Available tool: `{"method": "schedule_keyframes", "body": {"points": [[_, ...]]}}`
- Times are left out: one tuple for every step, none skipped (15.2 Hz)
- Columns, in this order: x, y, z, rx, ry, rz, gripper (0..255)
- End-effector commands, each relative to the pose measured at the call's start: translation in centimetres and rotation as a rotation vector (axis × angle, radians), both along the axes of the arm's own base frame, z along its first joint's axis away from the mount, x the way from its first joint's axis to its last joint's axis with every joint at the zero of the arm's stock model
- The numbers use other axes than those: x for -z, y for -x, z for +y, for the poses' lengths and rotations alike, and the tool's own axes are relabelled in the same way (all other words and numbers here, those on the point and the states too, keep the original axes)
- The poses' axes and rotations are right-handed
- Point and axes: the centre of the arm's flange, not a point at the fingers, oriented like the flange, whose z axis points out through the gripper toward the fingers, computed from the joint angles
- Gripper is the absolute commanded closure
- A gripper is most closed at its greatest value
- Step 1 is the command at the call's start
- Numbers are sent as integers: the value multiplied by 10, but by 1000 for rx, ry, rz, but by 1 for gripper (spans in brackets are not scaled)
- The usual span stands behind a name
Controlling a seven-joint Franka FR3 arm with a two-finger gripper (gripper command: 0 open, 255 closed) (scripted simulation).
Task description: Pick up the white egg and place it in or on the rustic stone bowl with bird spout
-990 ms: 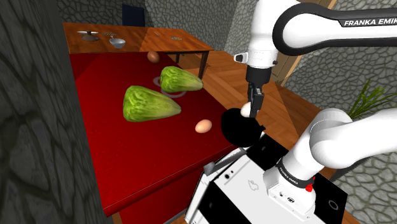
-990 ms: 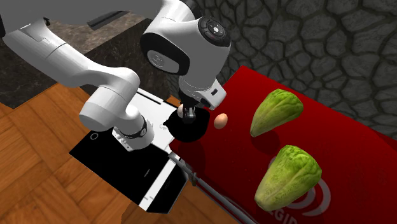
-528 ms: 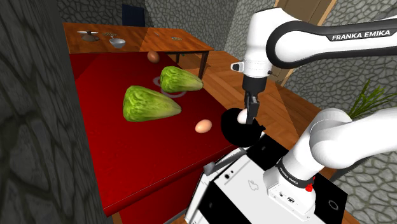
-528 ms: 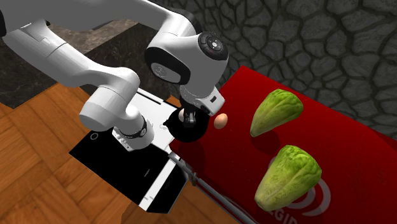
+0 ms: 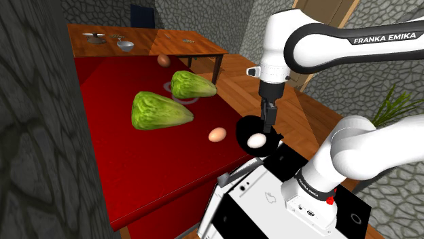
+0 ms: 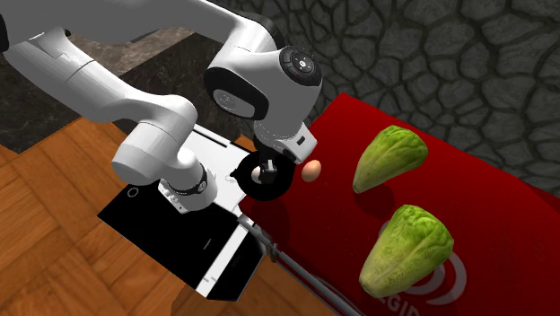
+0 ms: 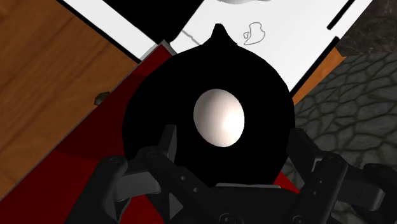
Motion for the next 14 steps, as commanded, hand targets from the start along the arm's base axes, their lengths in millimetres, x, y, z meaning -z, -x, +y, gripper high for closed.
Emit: {"method": "schedule_keyframes", "body": {"points": [[0, 0, 0, 0, 0, 0, 0], [0, 0, 0, 0, 0, 0, 0], [0, 0, 0, 0, 0, 0, 0], [-13, -3, 0, 0, 0, 0, 0], [-25, -7, 1, 0, 0, 0, 0], [-38, -10, 1, 0, 0, 0, 0], [-48, -13, 2, 0, 0, 0, 0], [-48, -13, 2, 0, 0, 0, 0], [-48, -13, 2, 0, 0, 0, 0], [-48, -13, 2, 0, 0, 0, 0], [-48, -13, 2, 0, 0, 0, 0], [-48, -13, 2, 0, 0, 0, 0], [-48, -13, 2, 0, 0, 0, 0], [-48, -13, 2, 0, 0, 0, 0]]}}
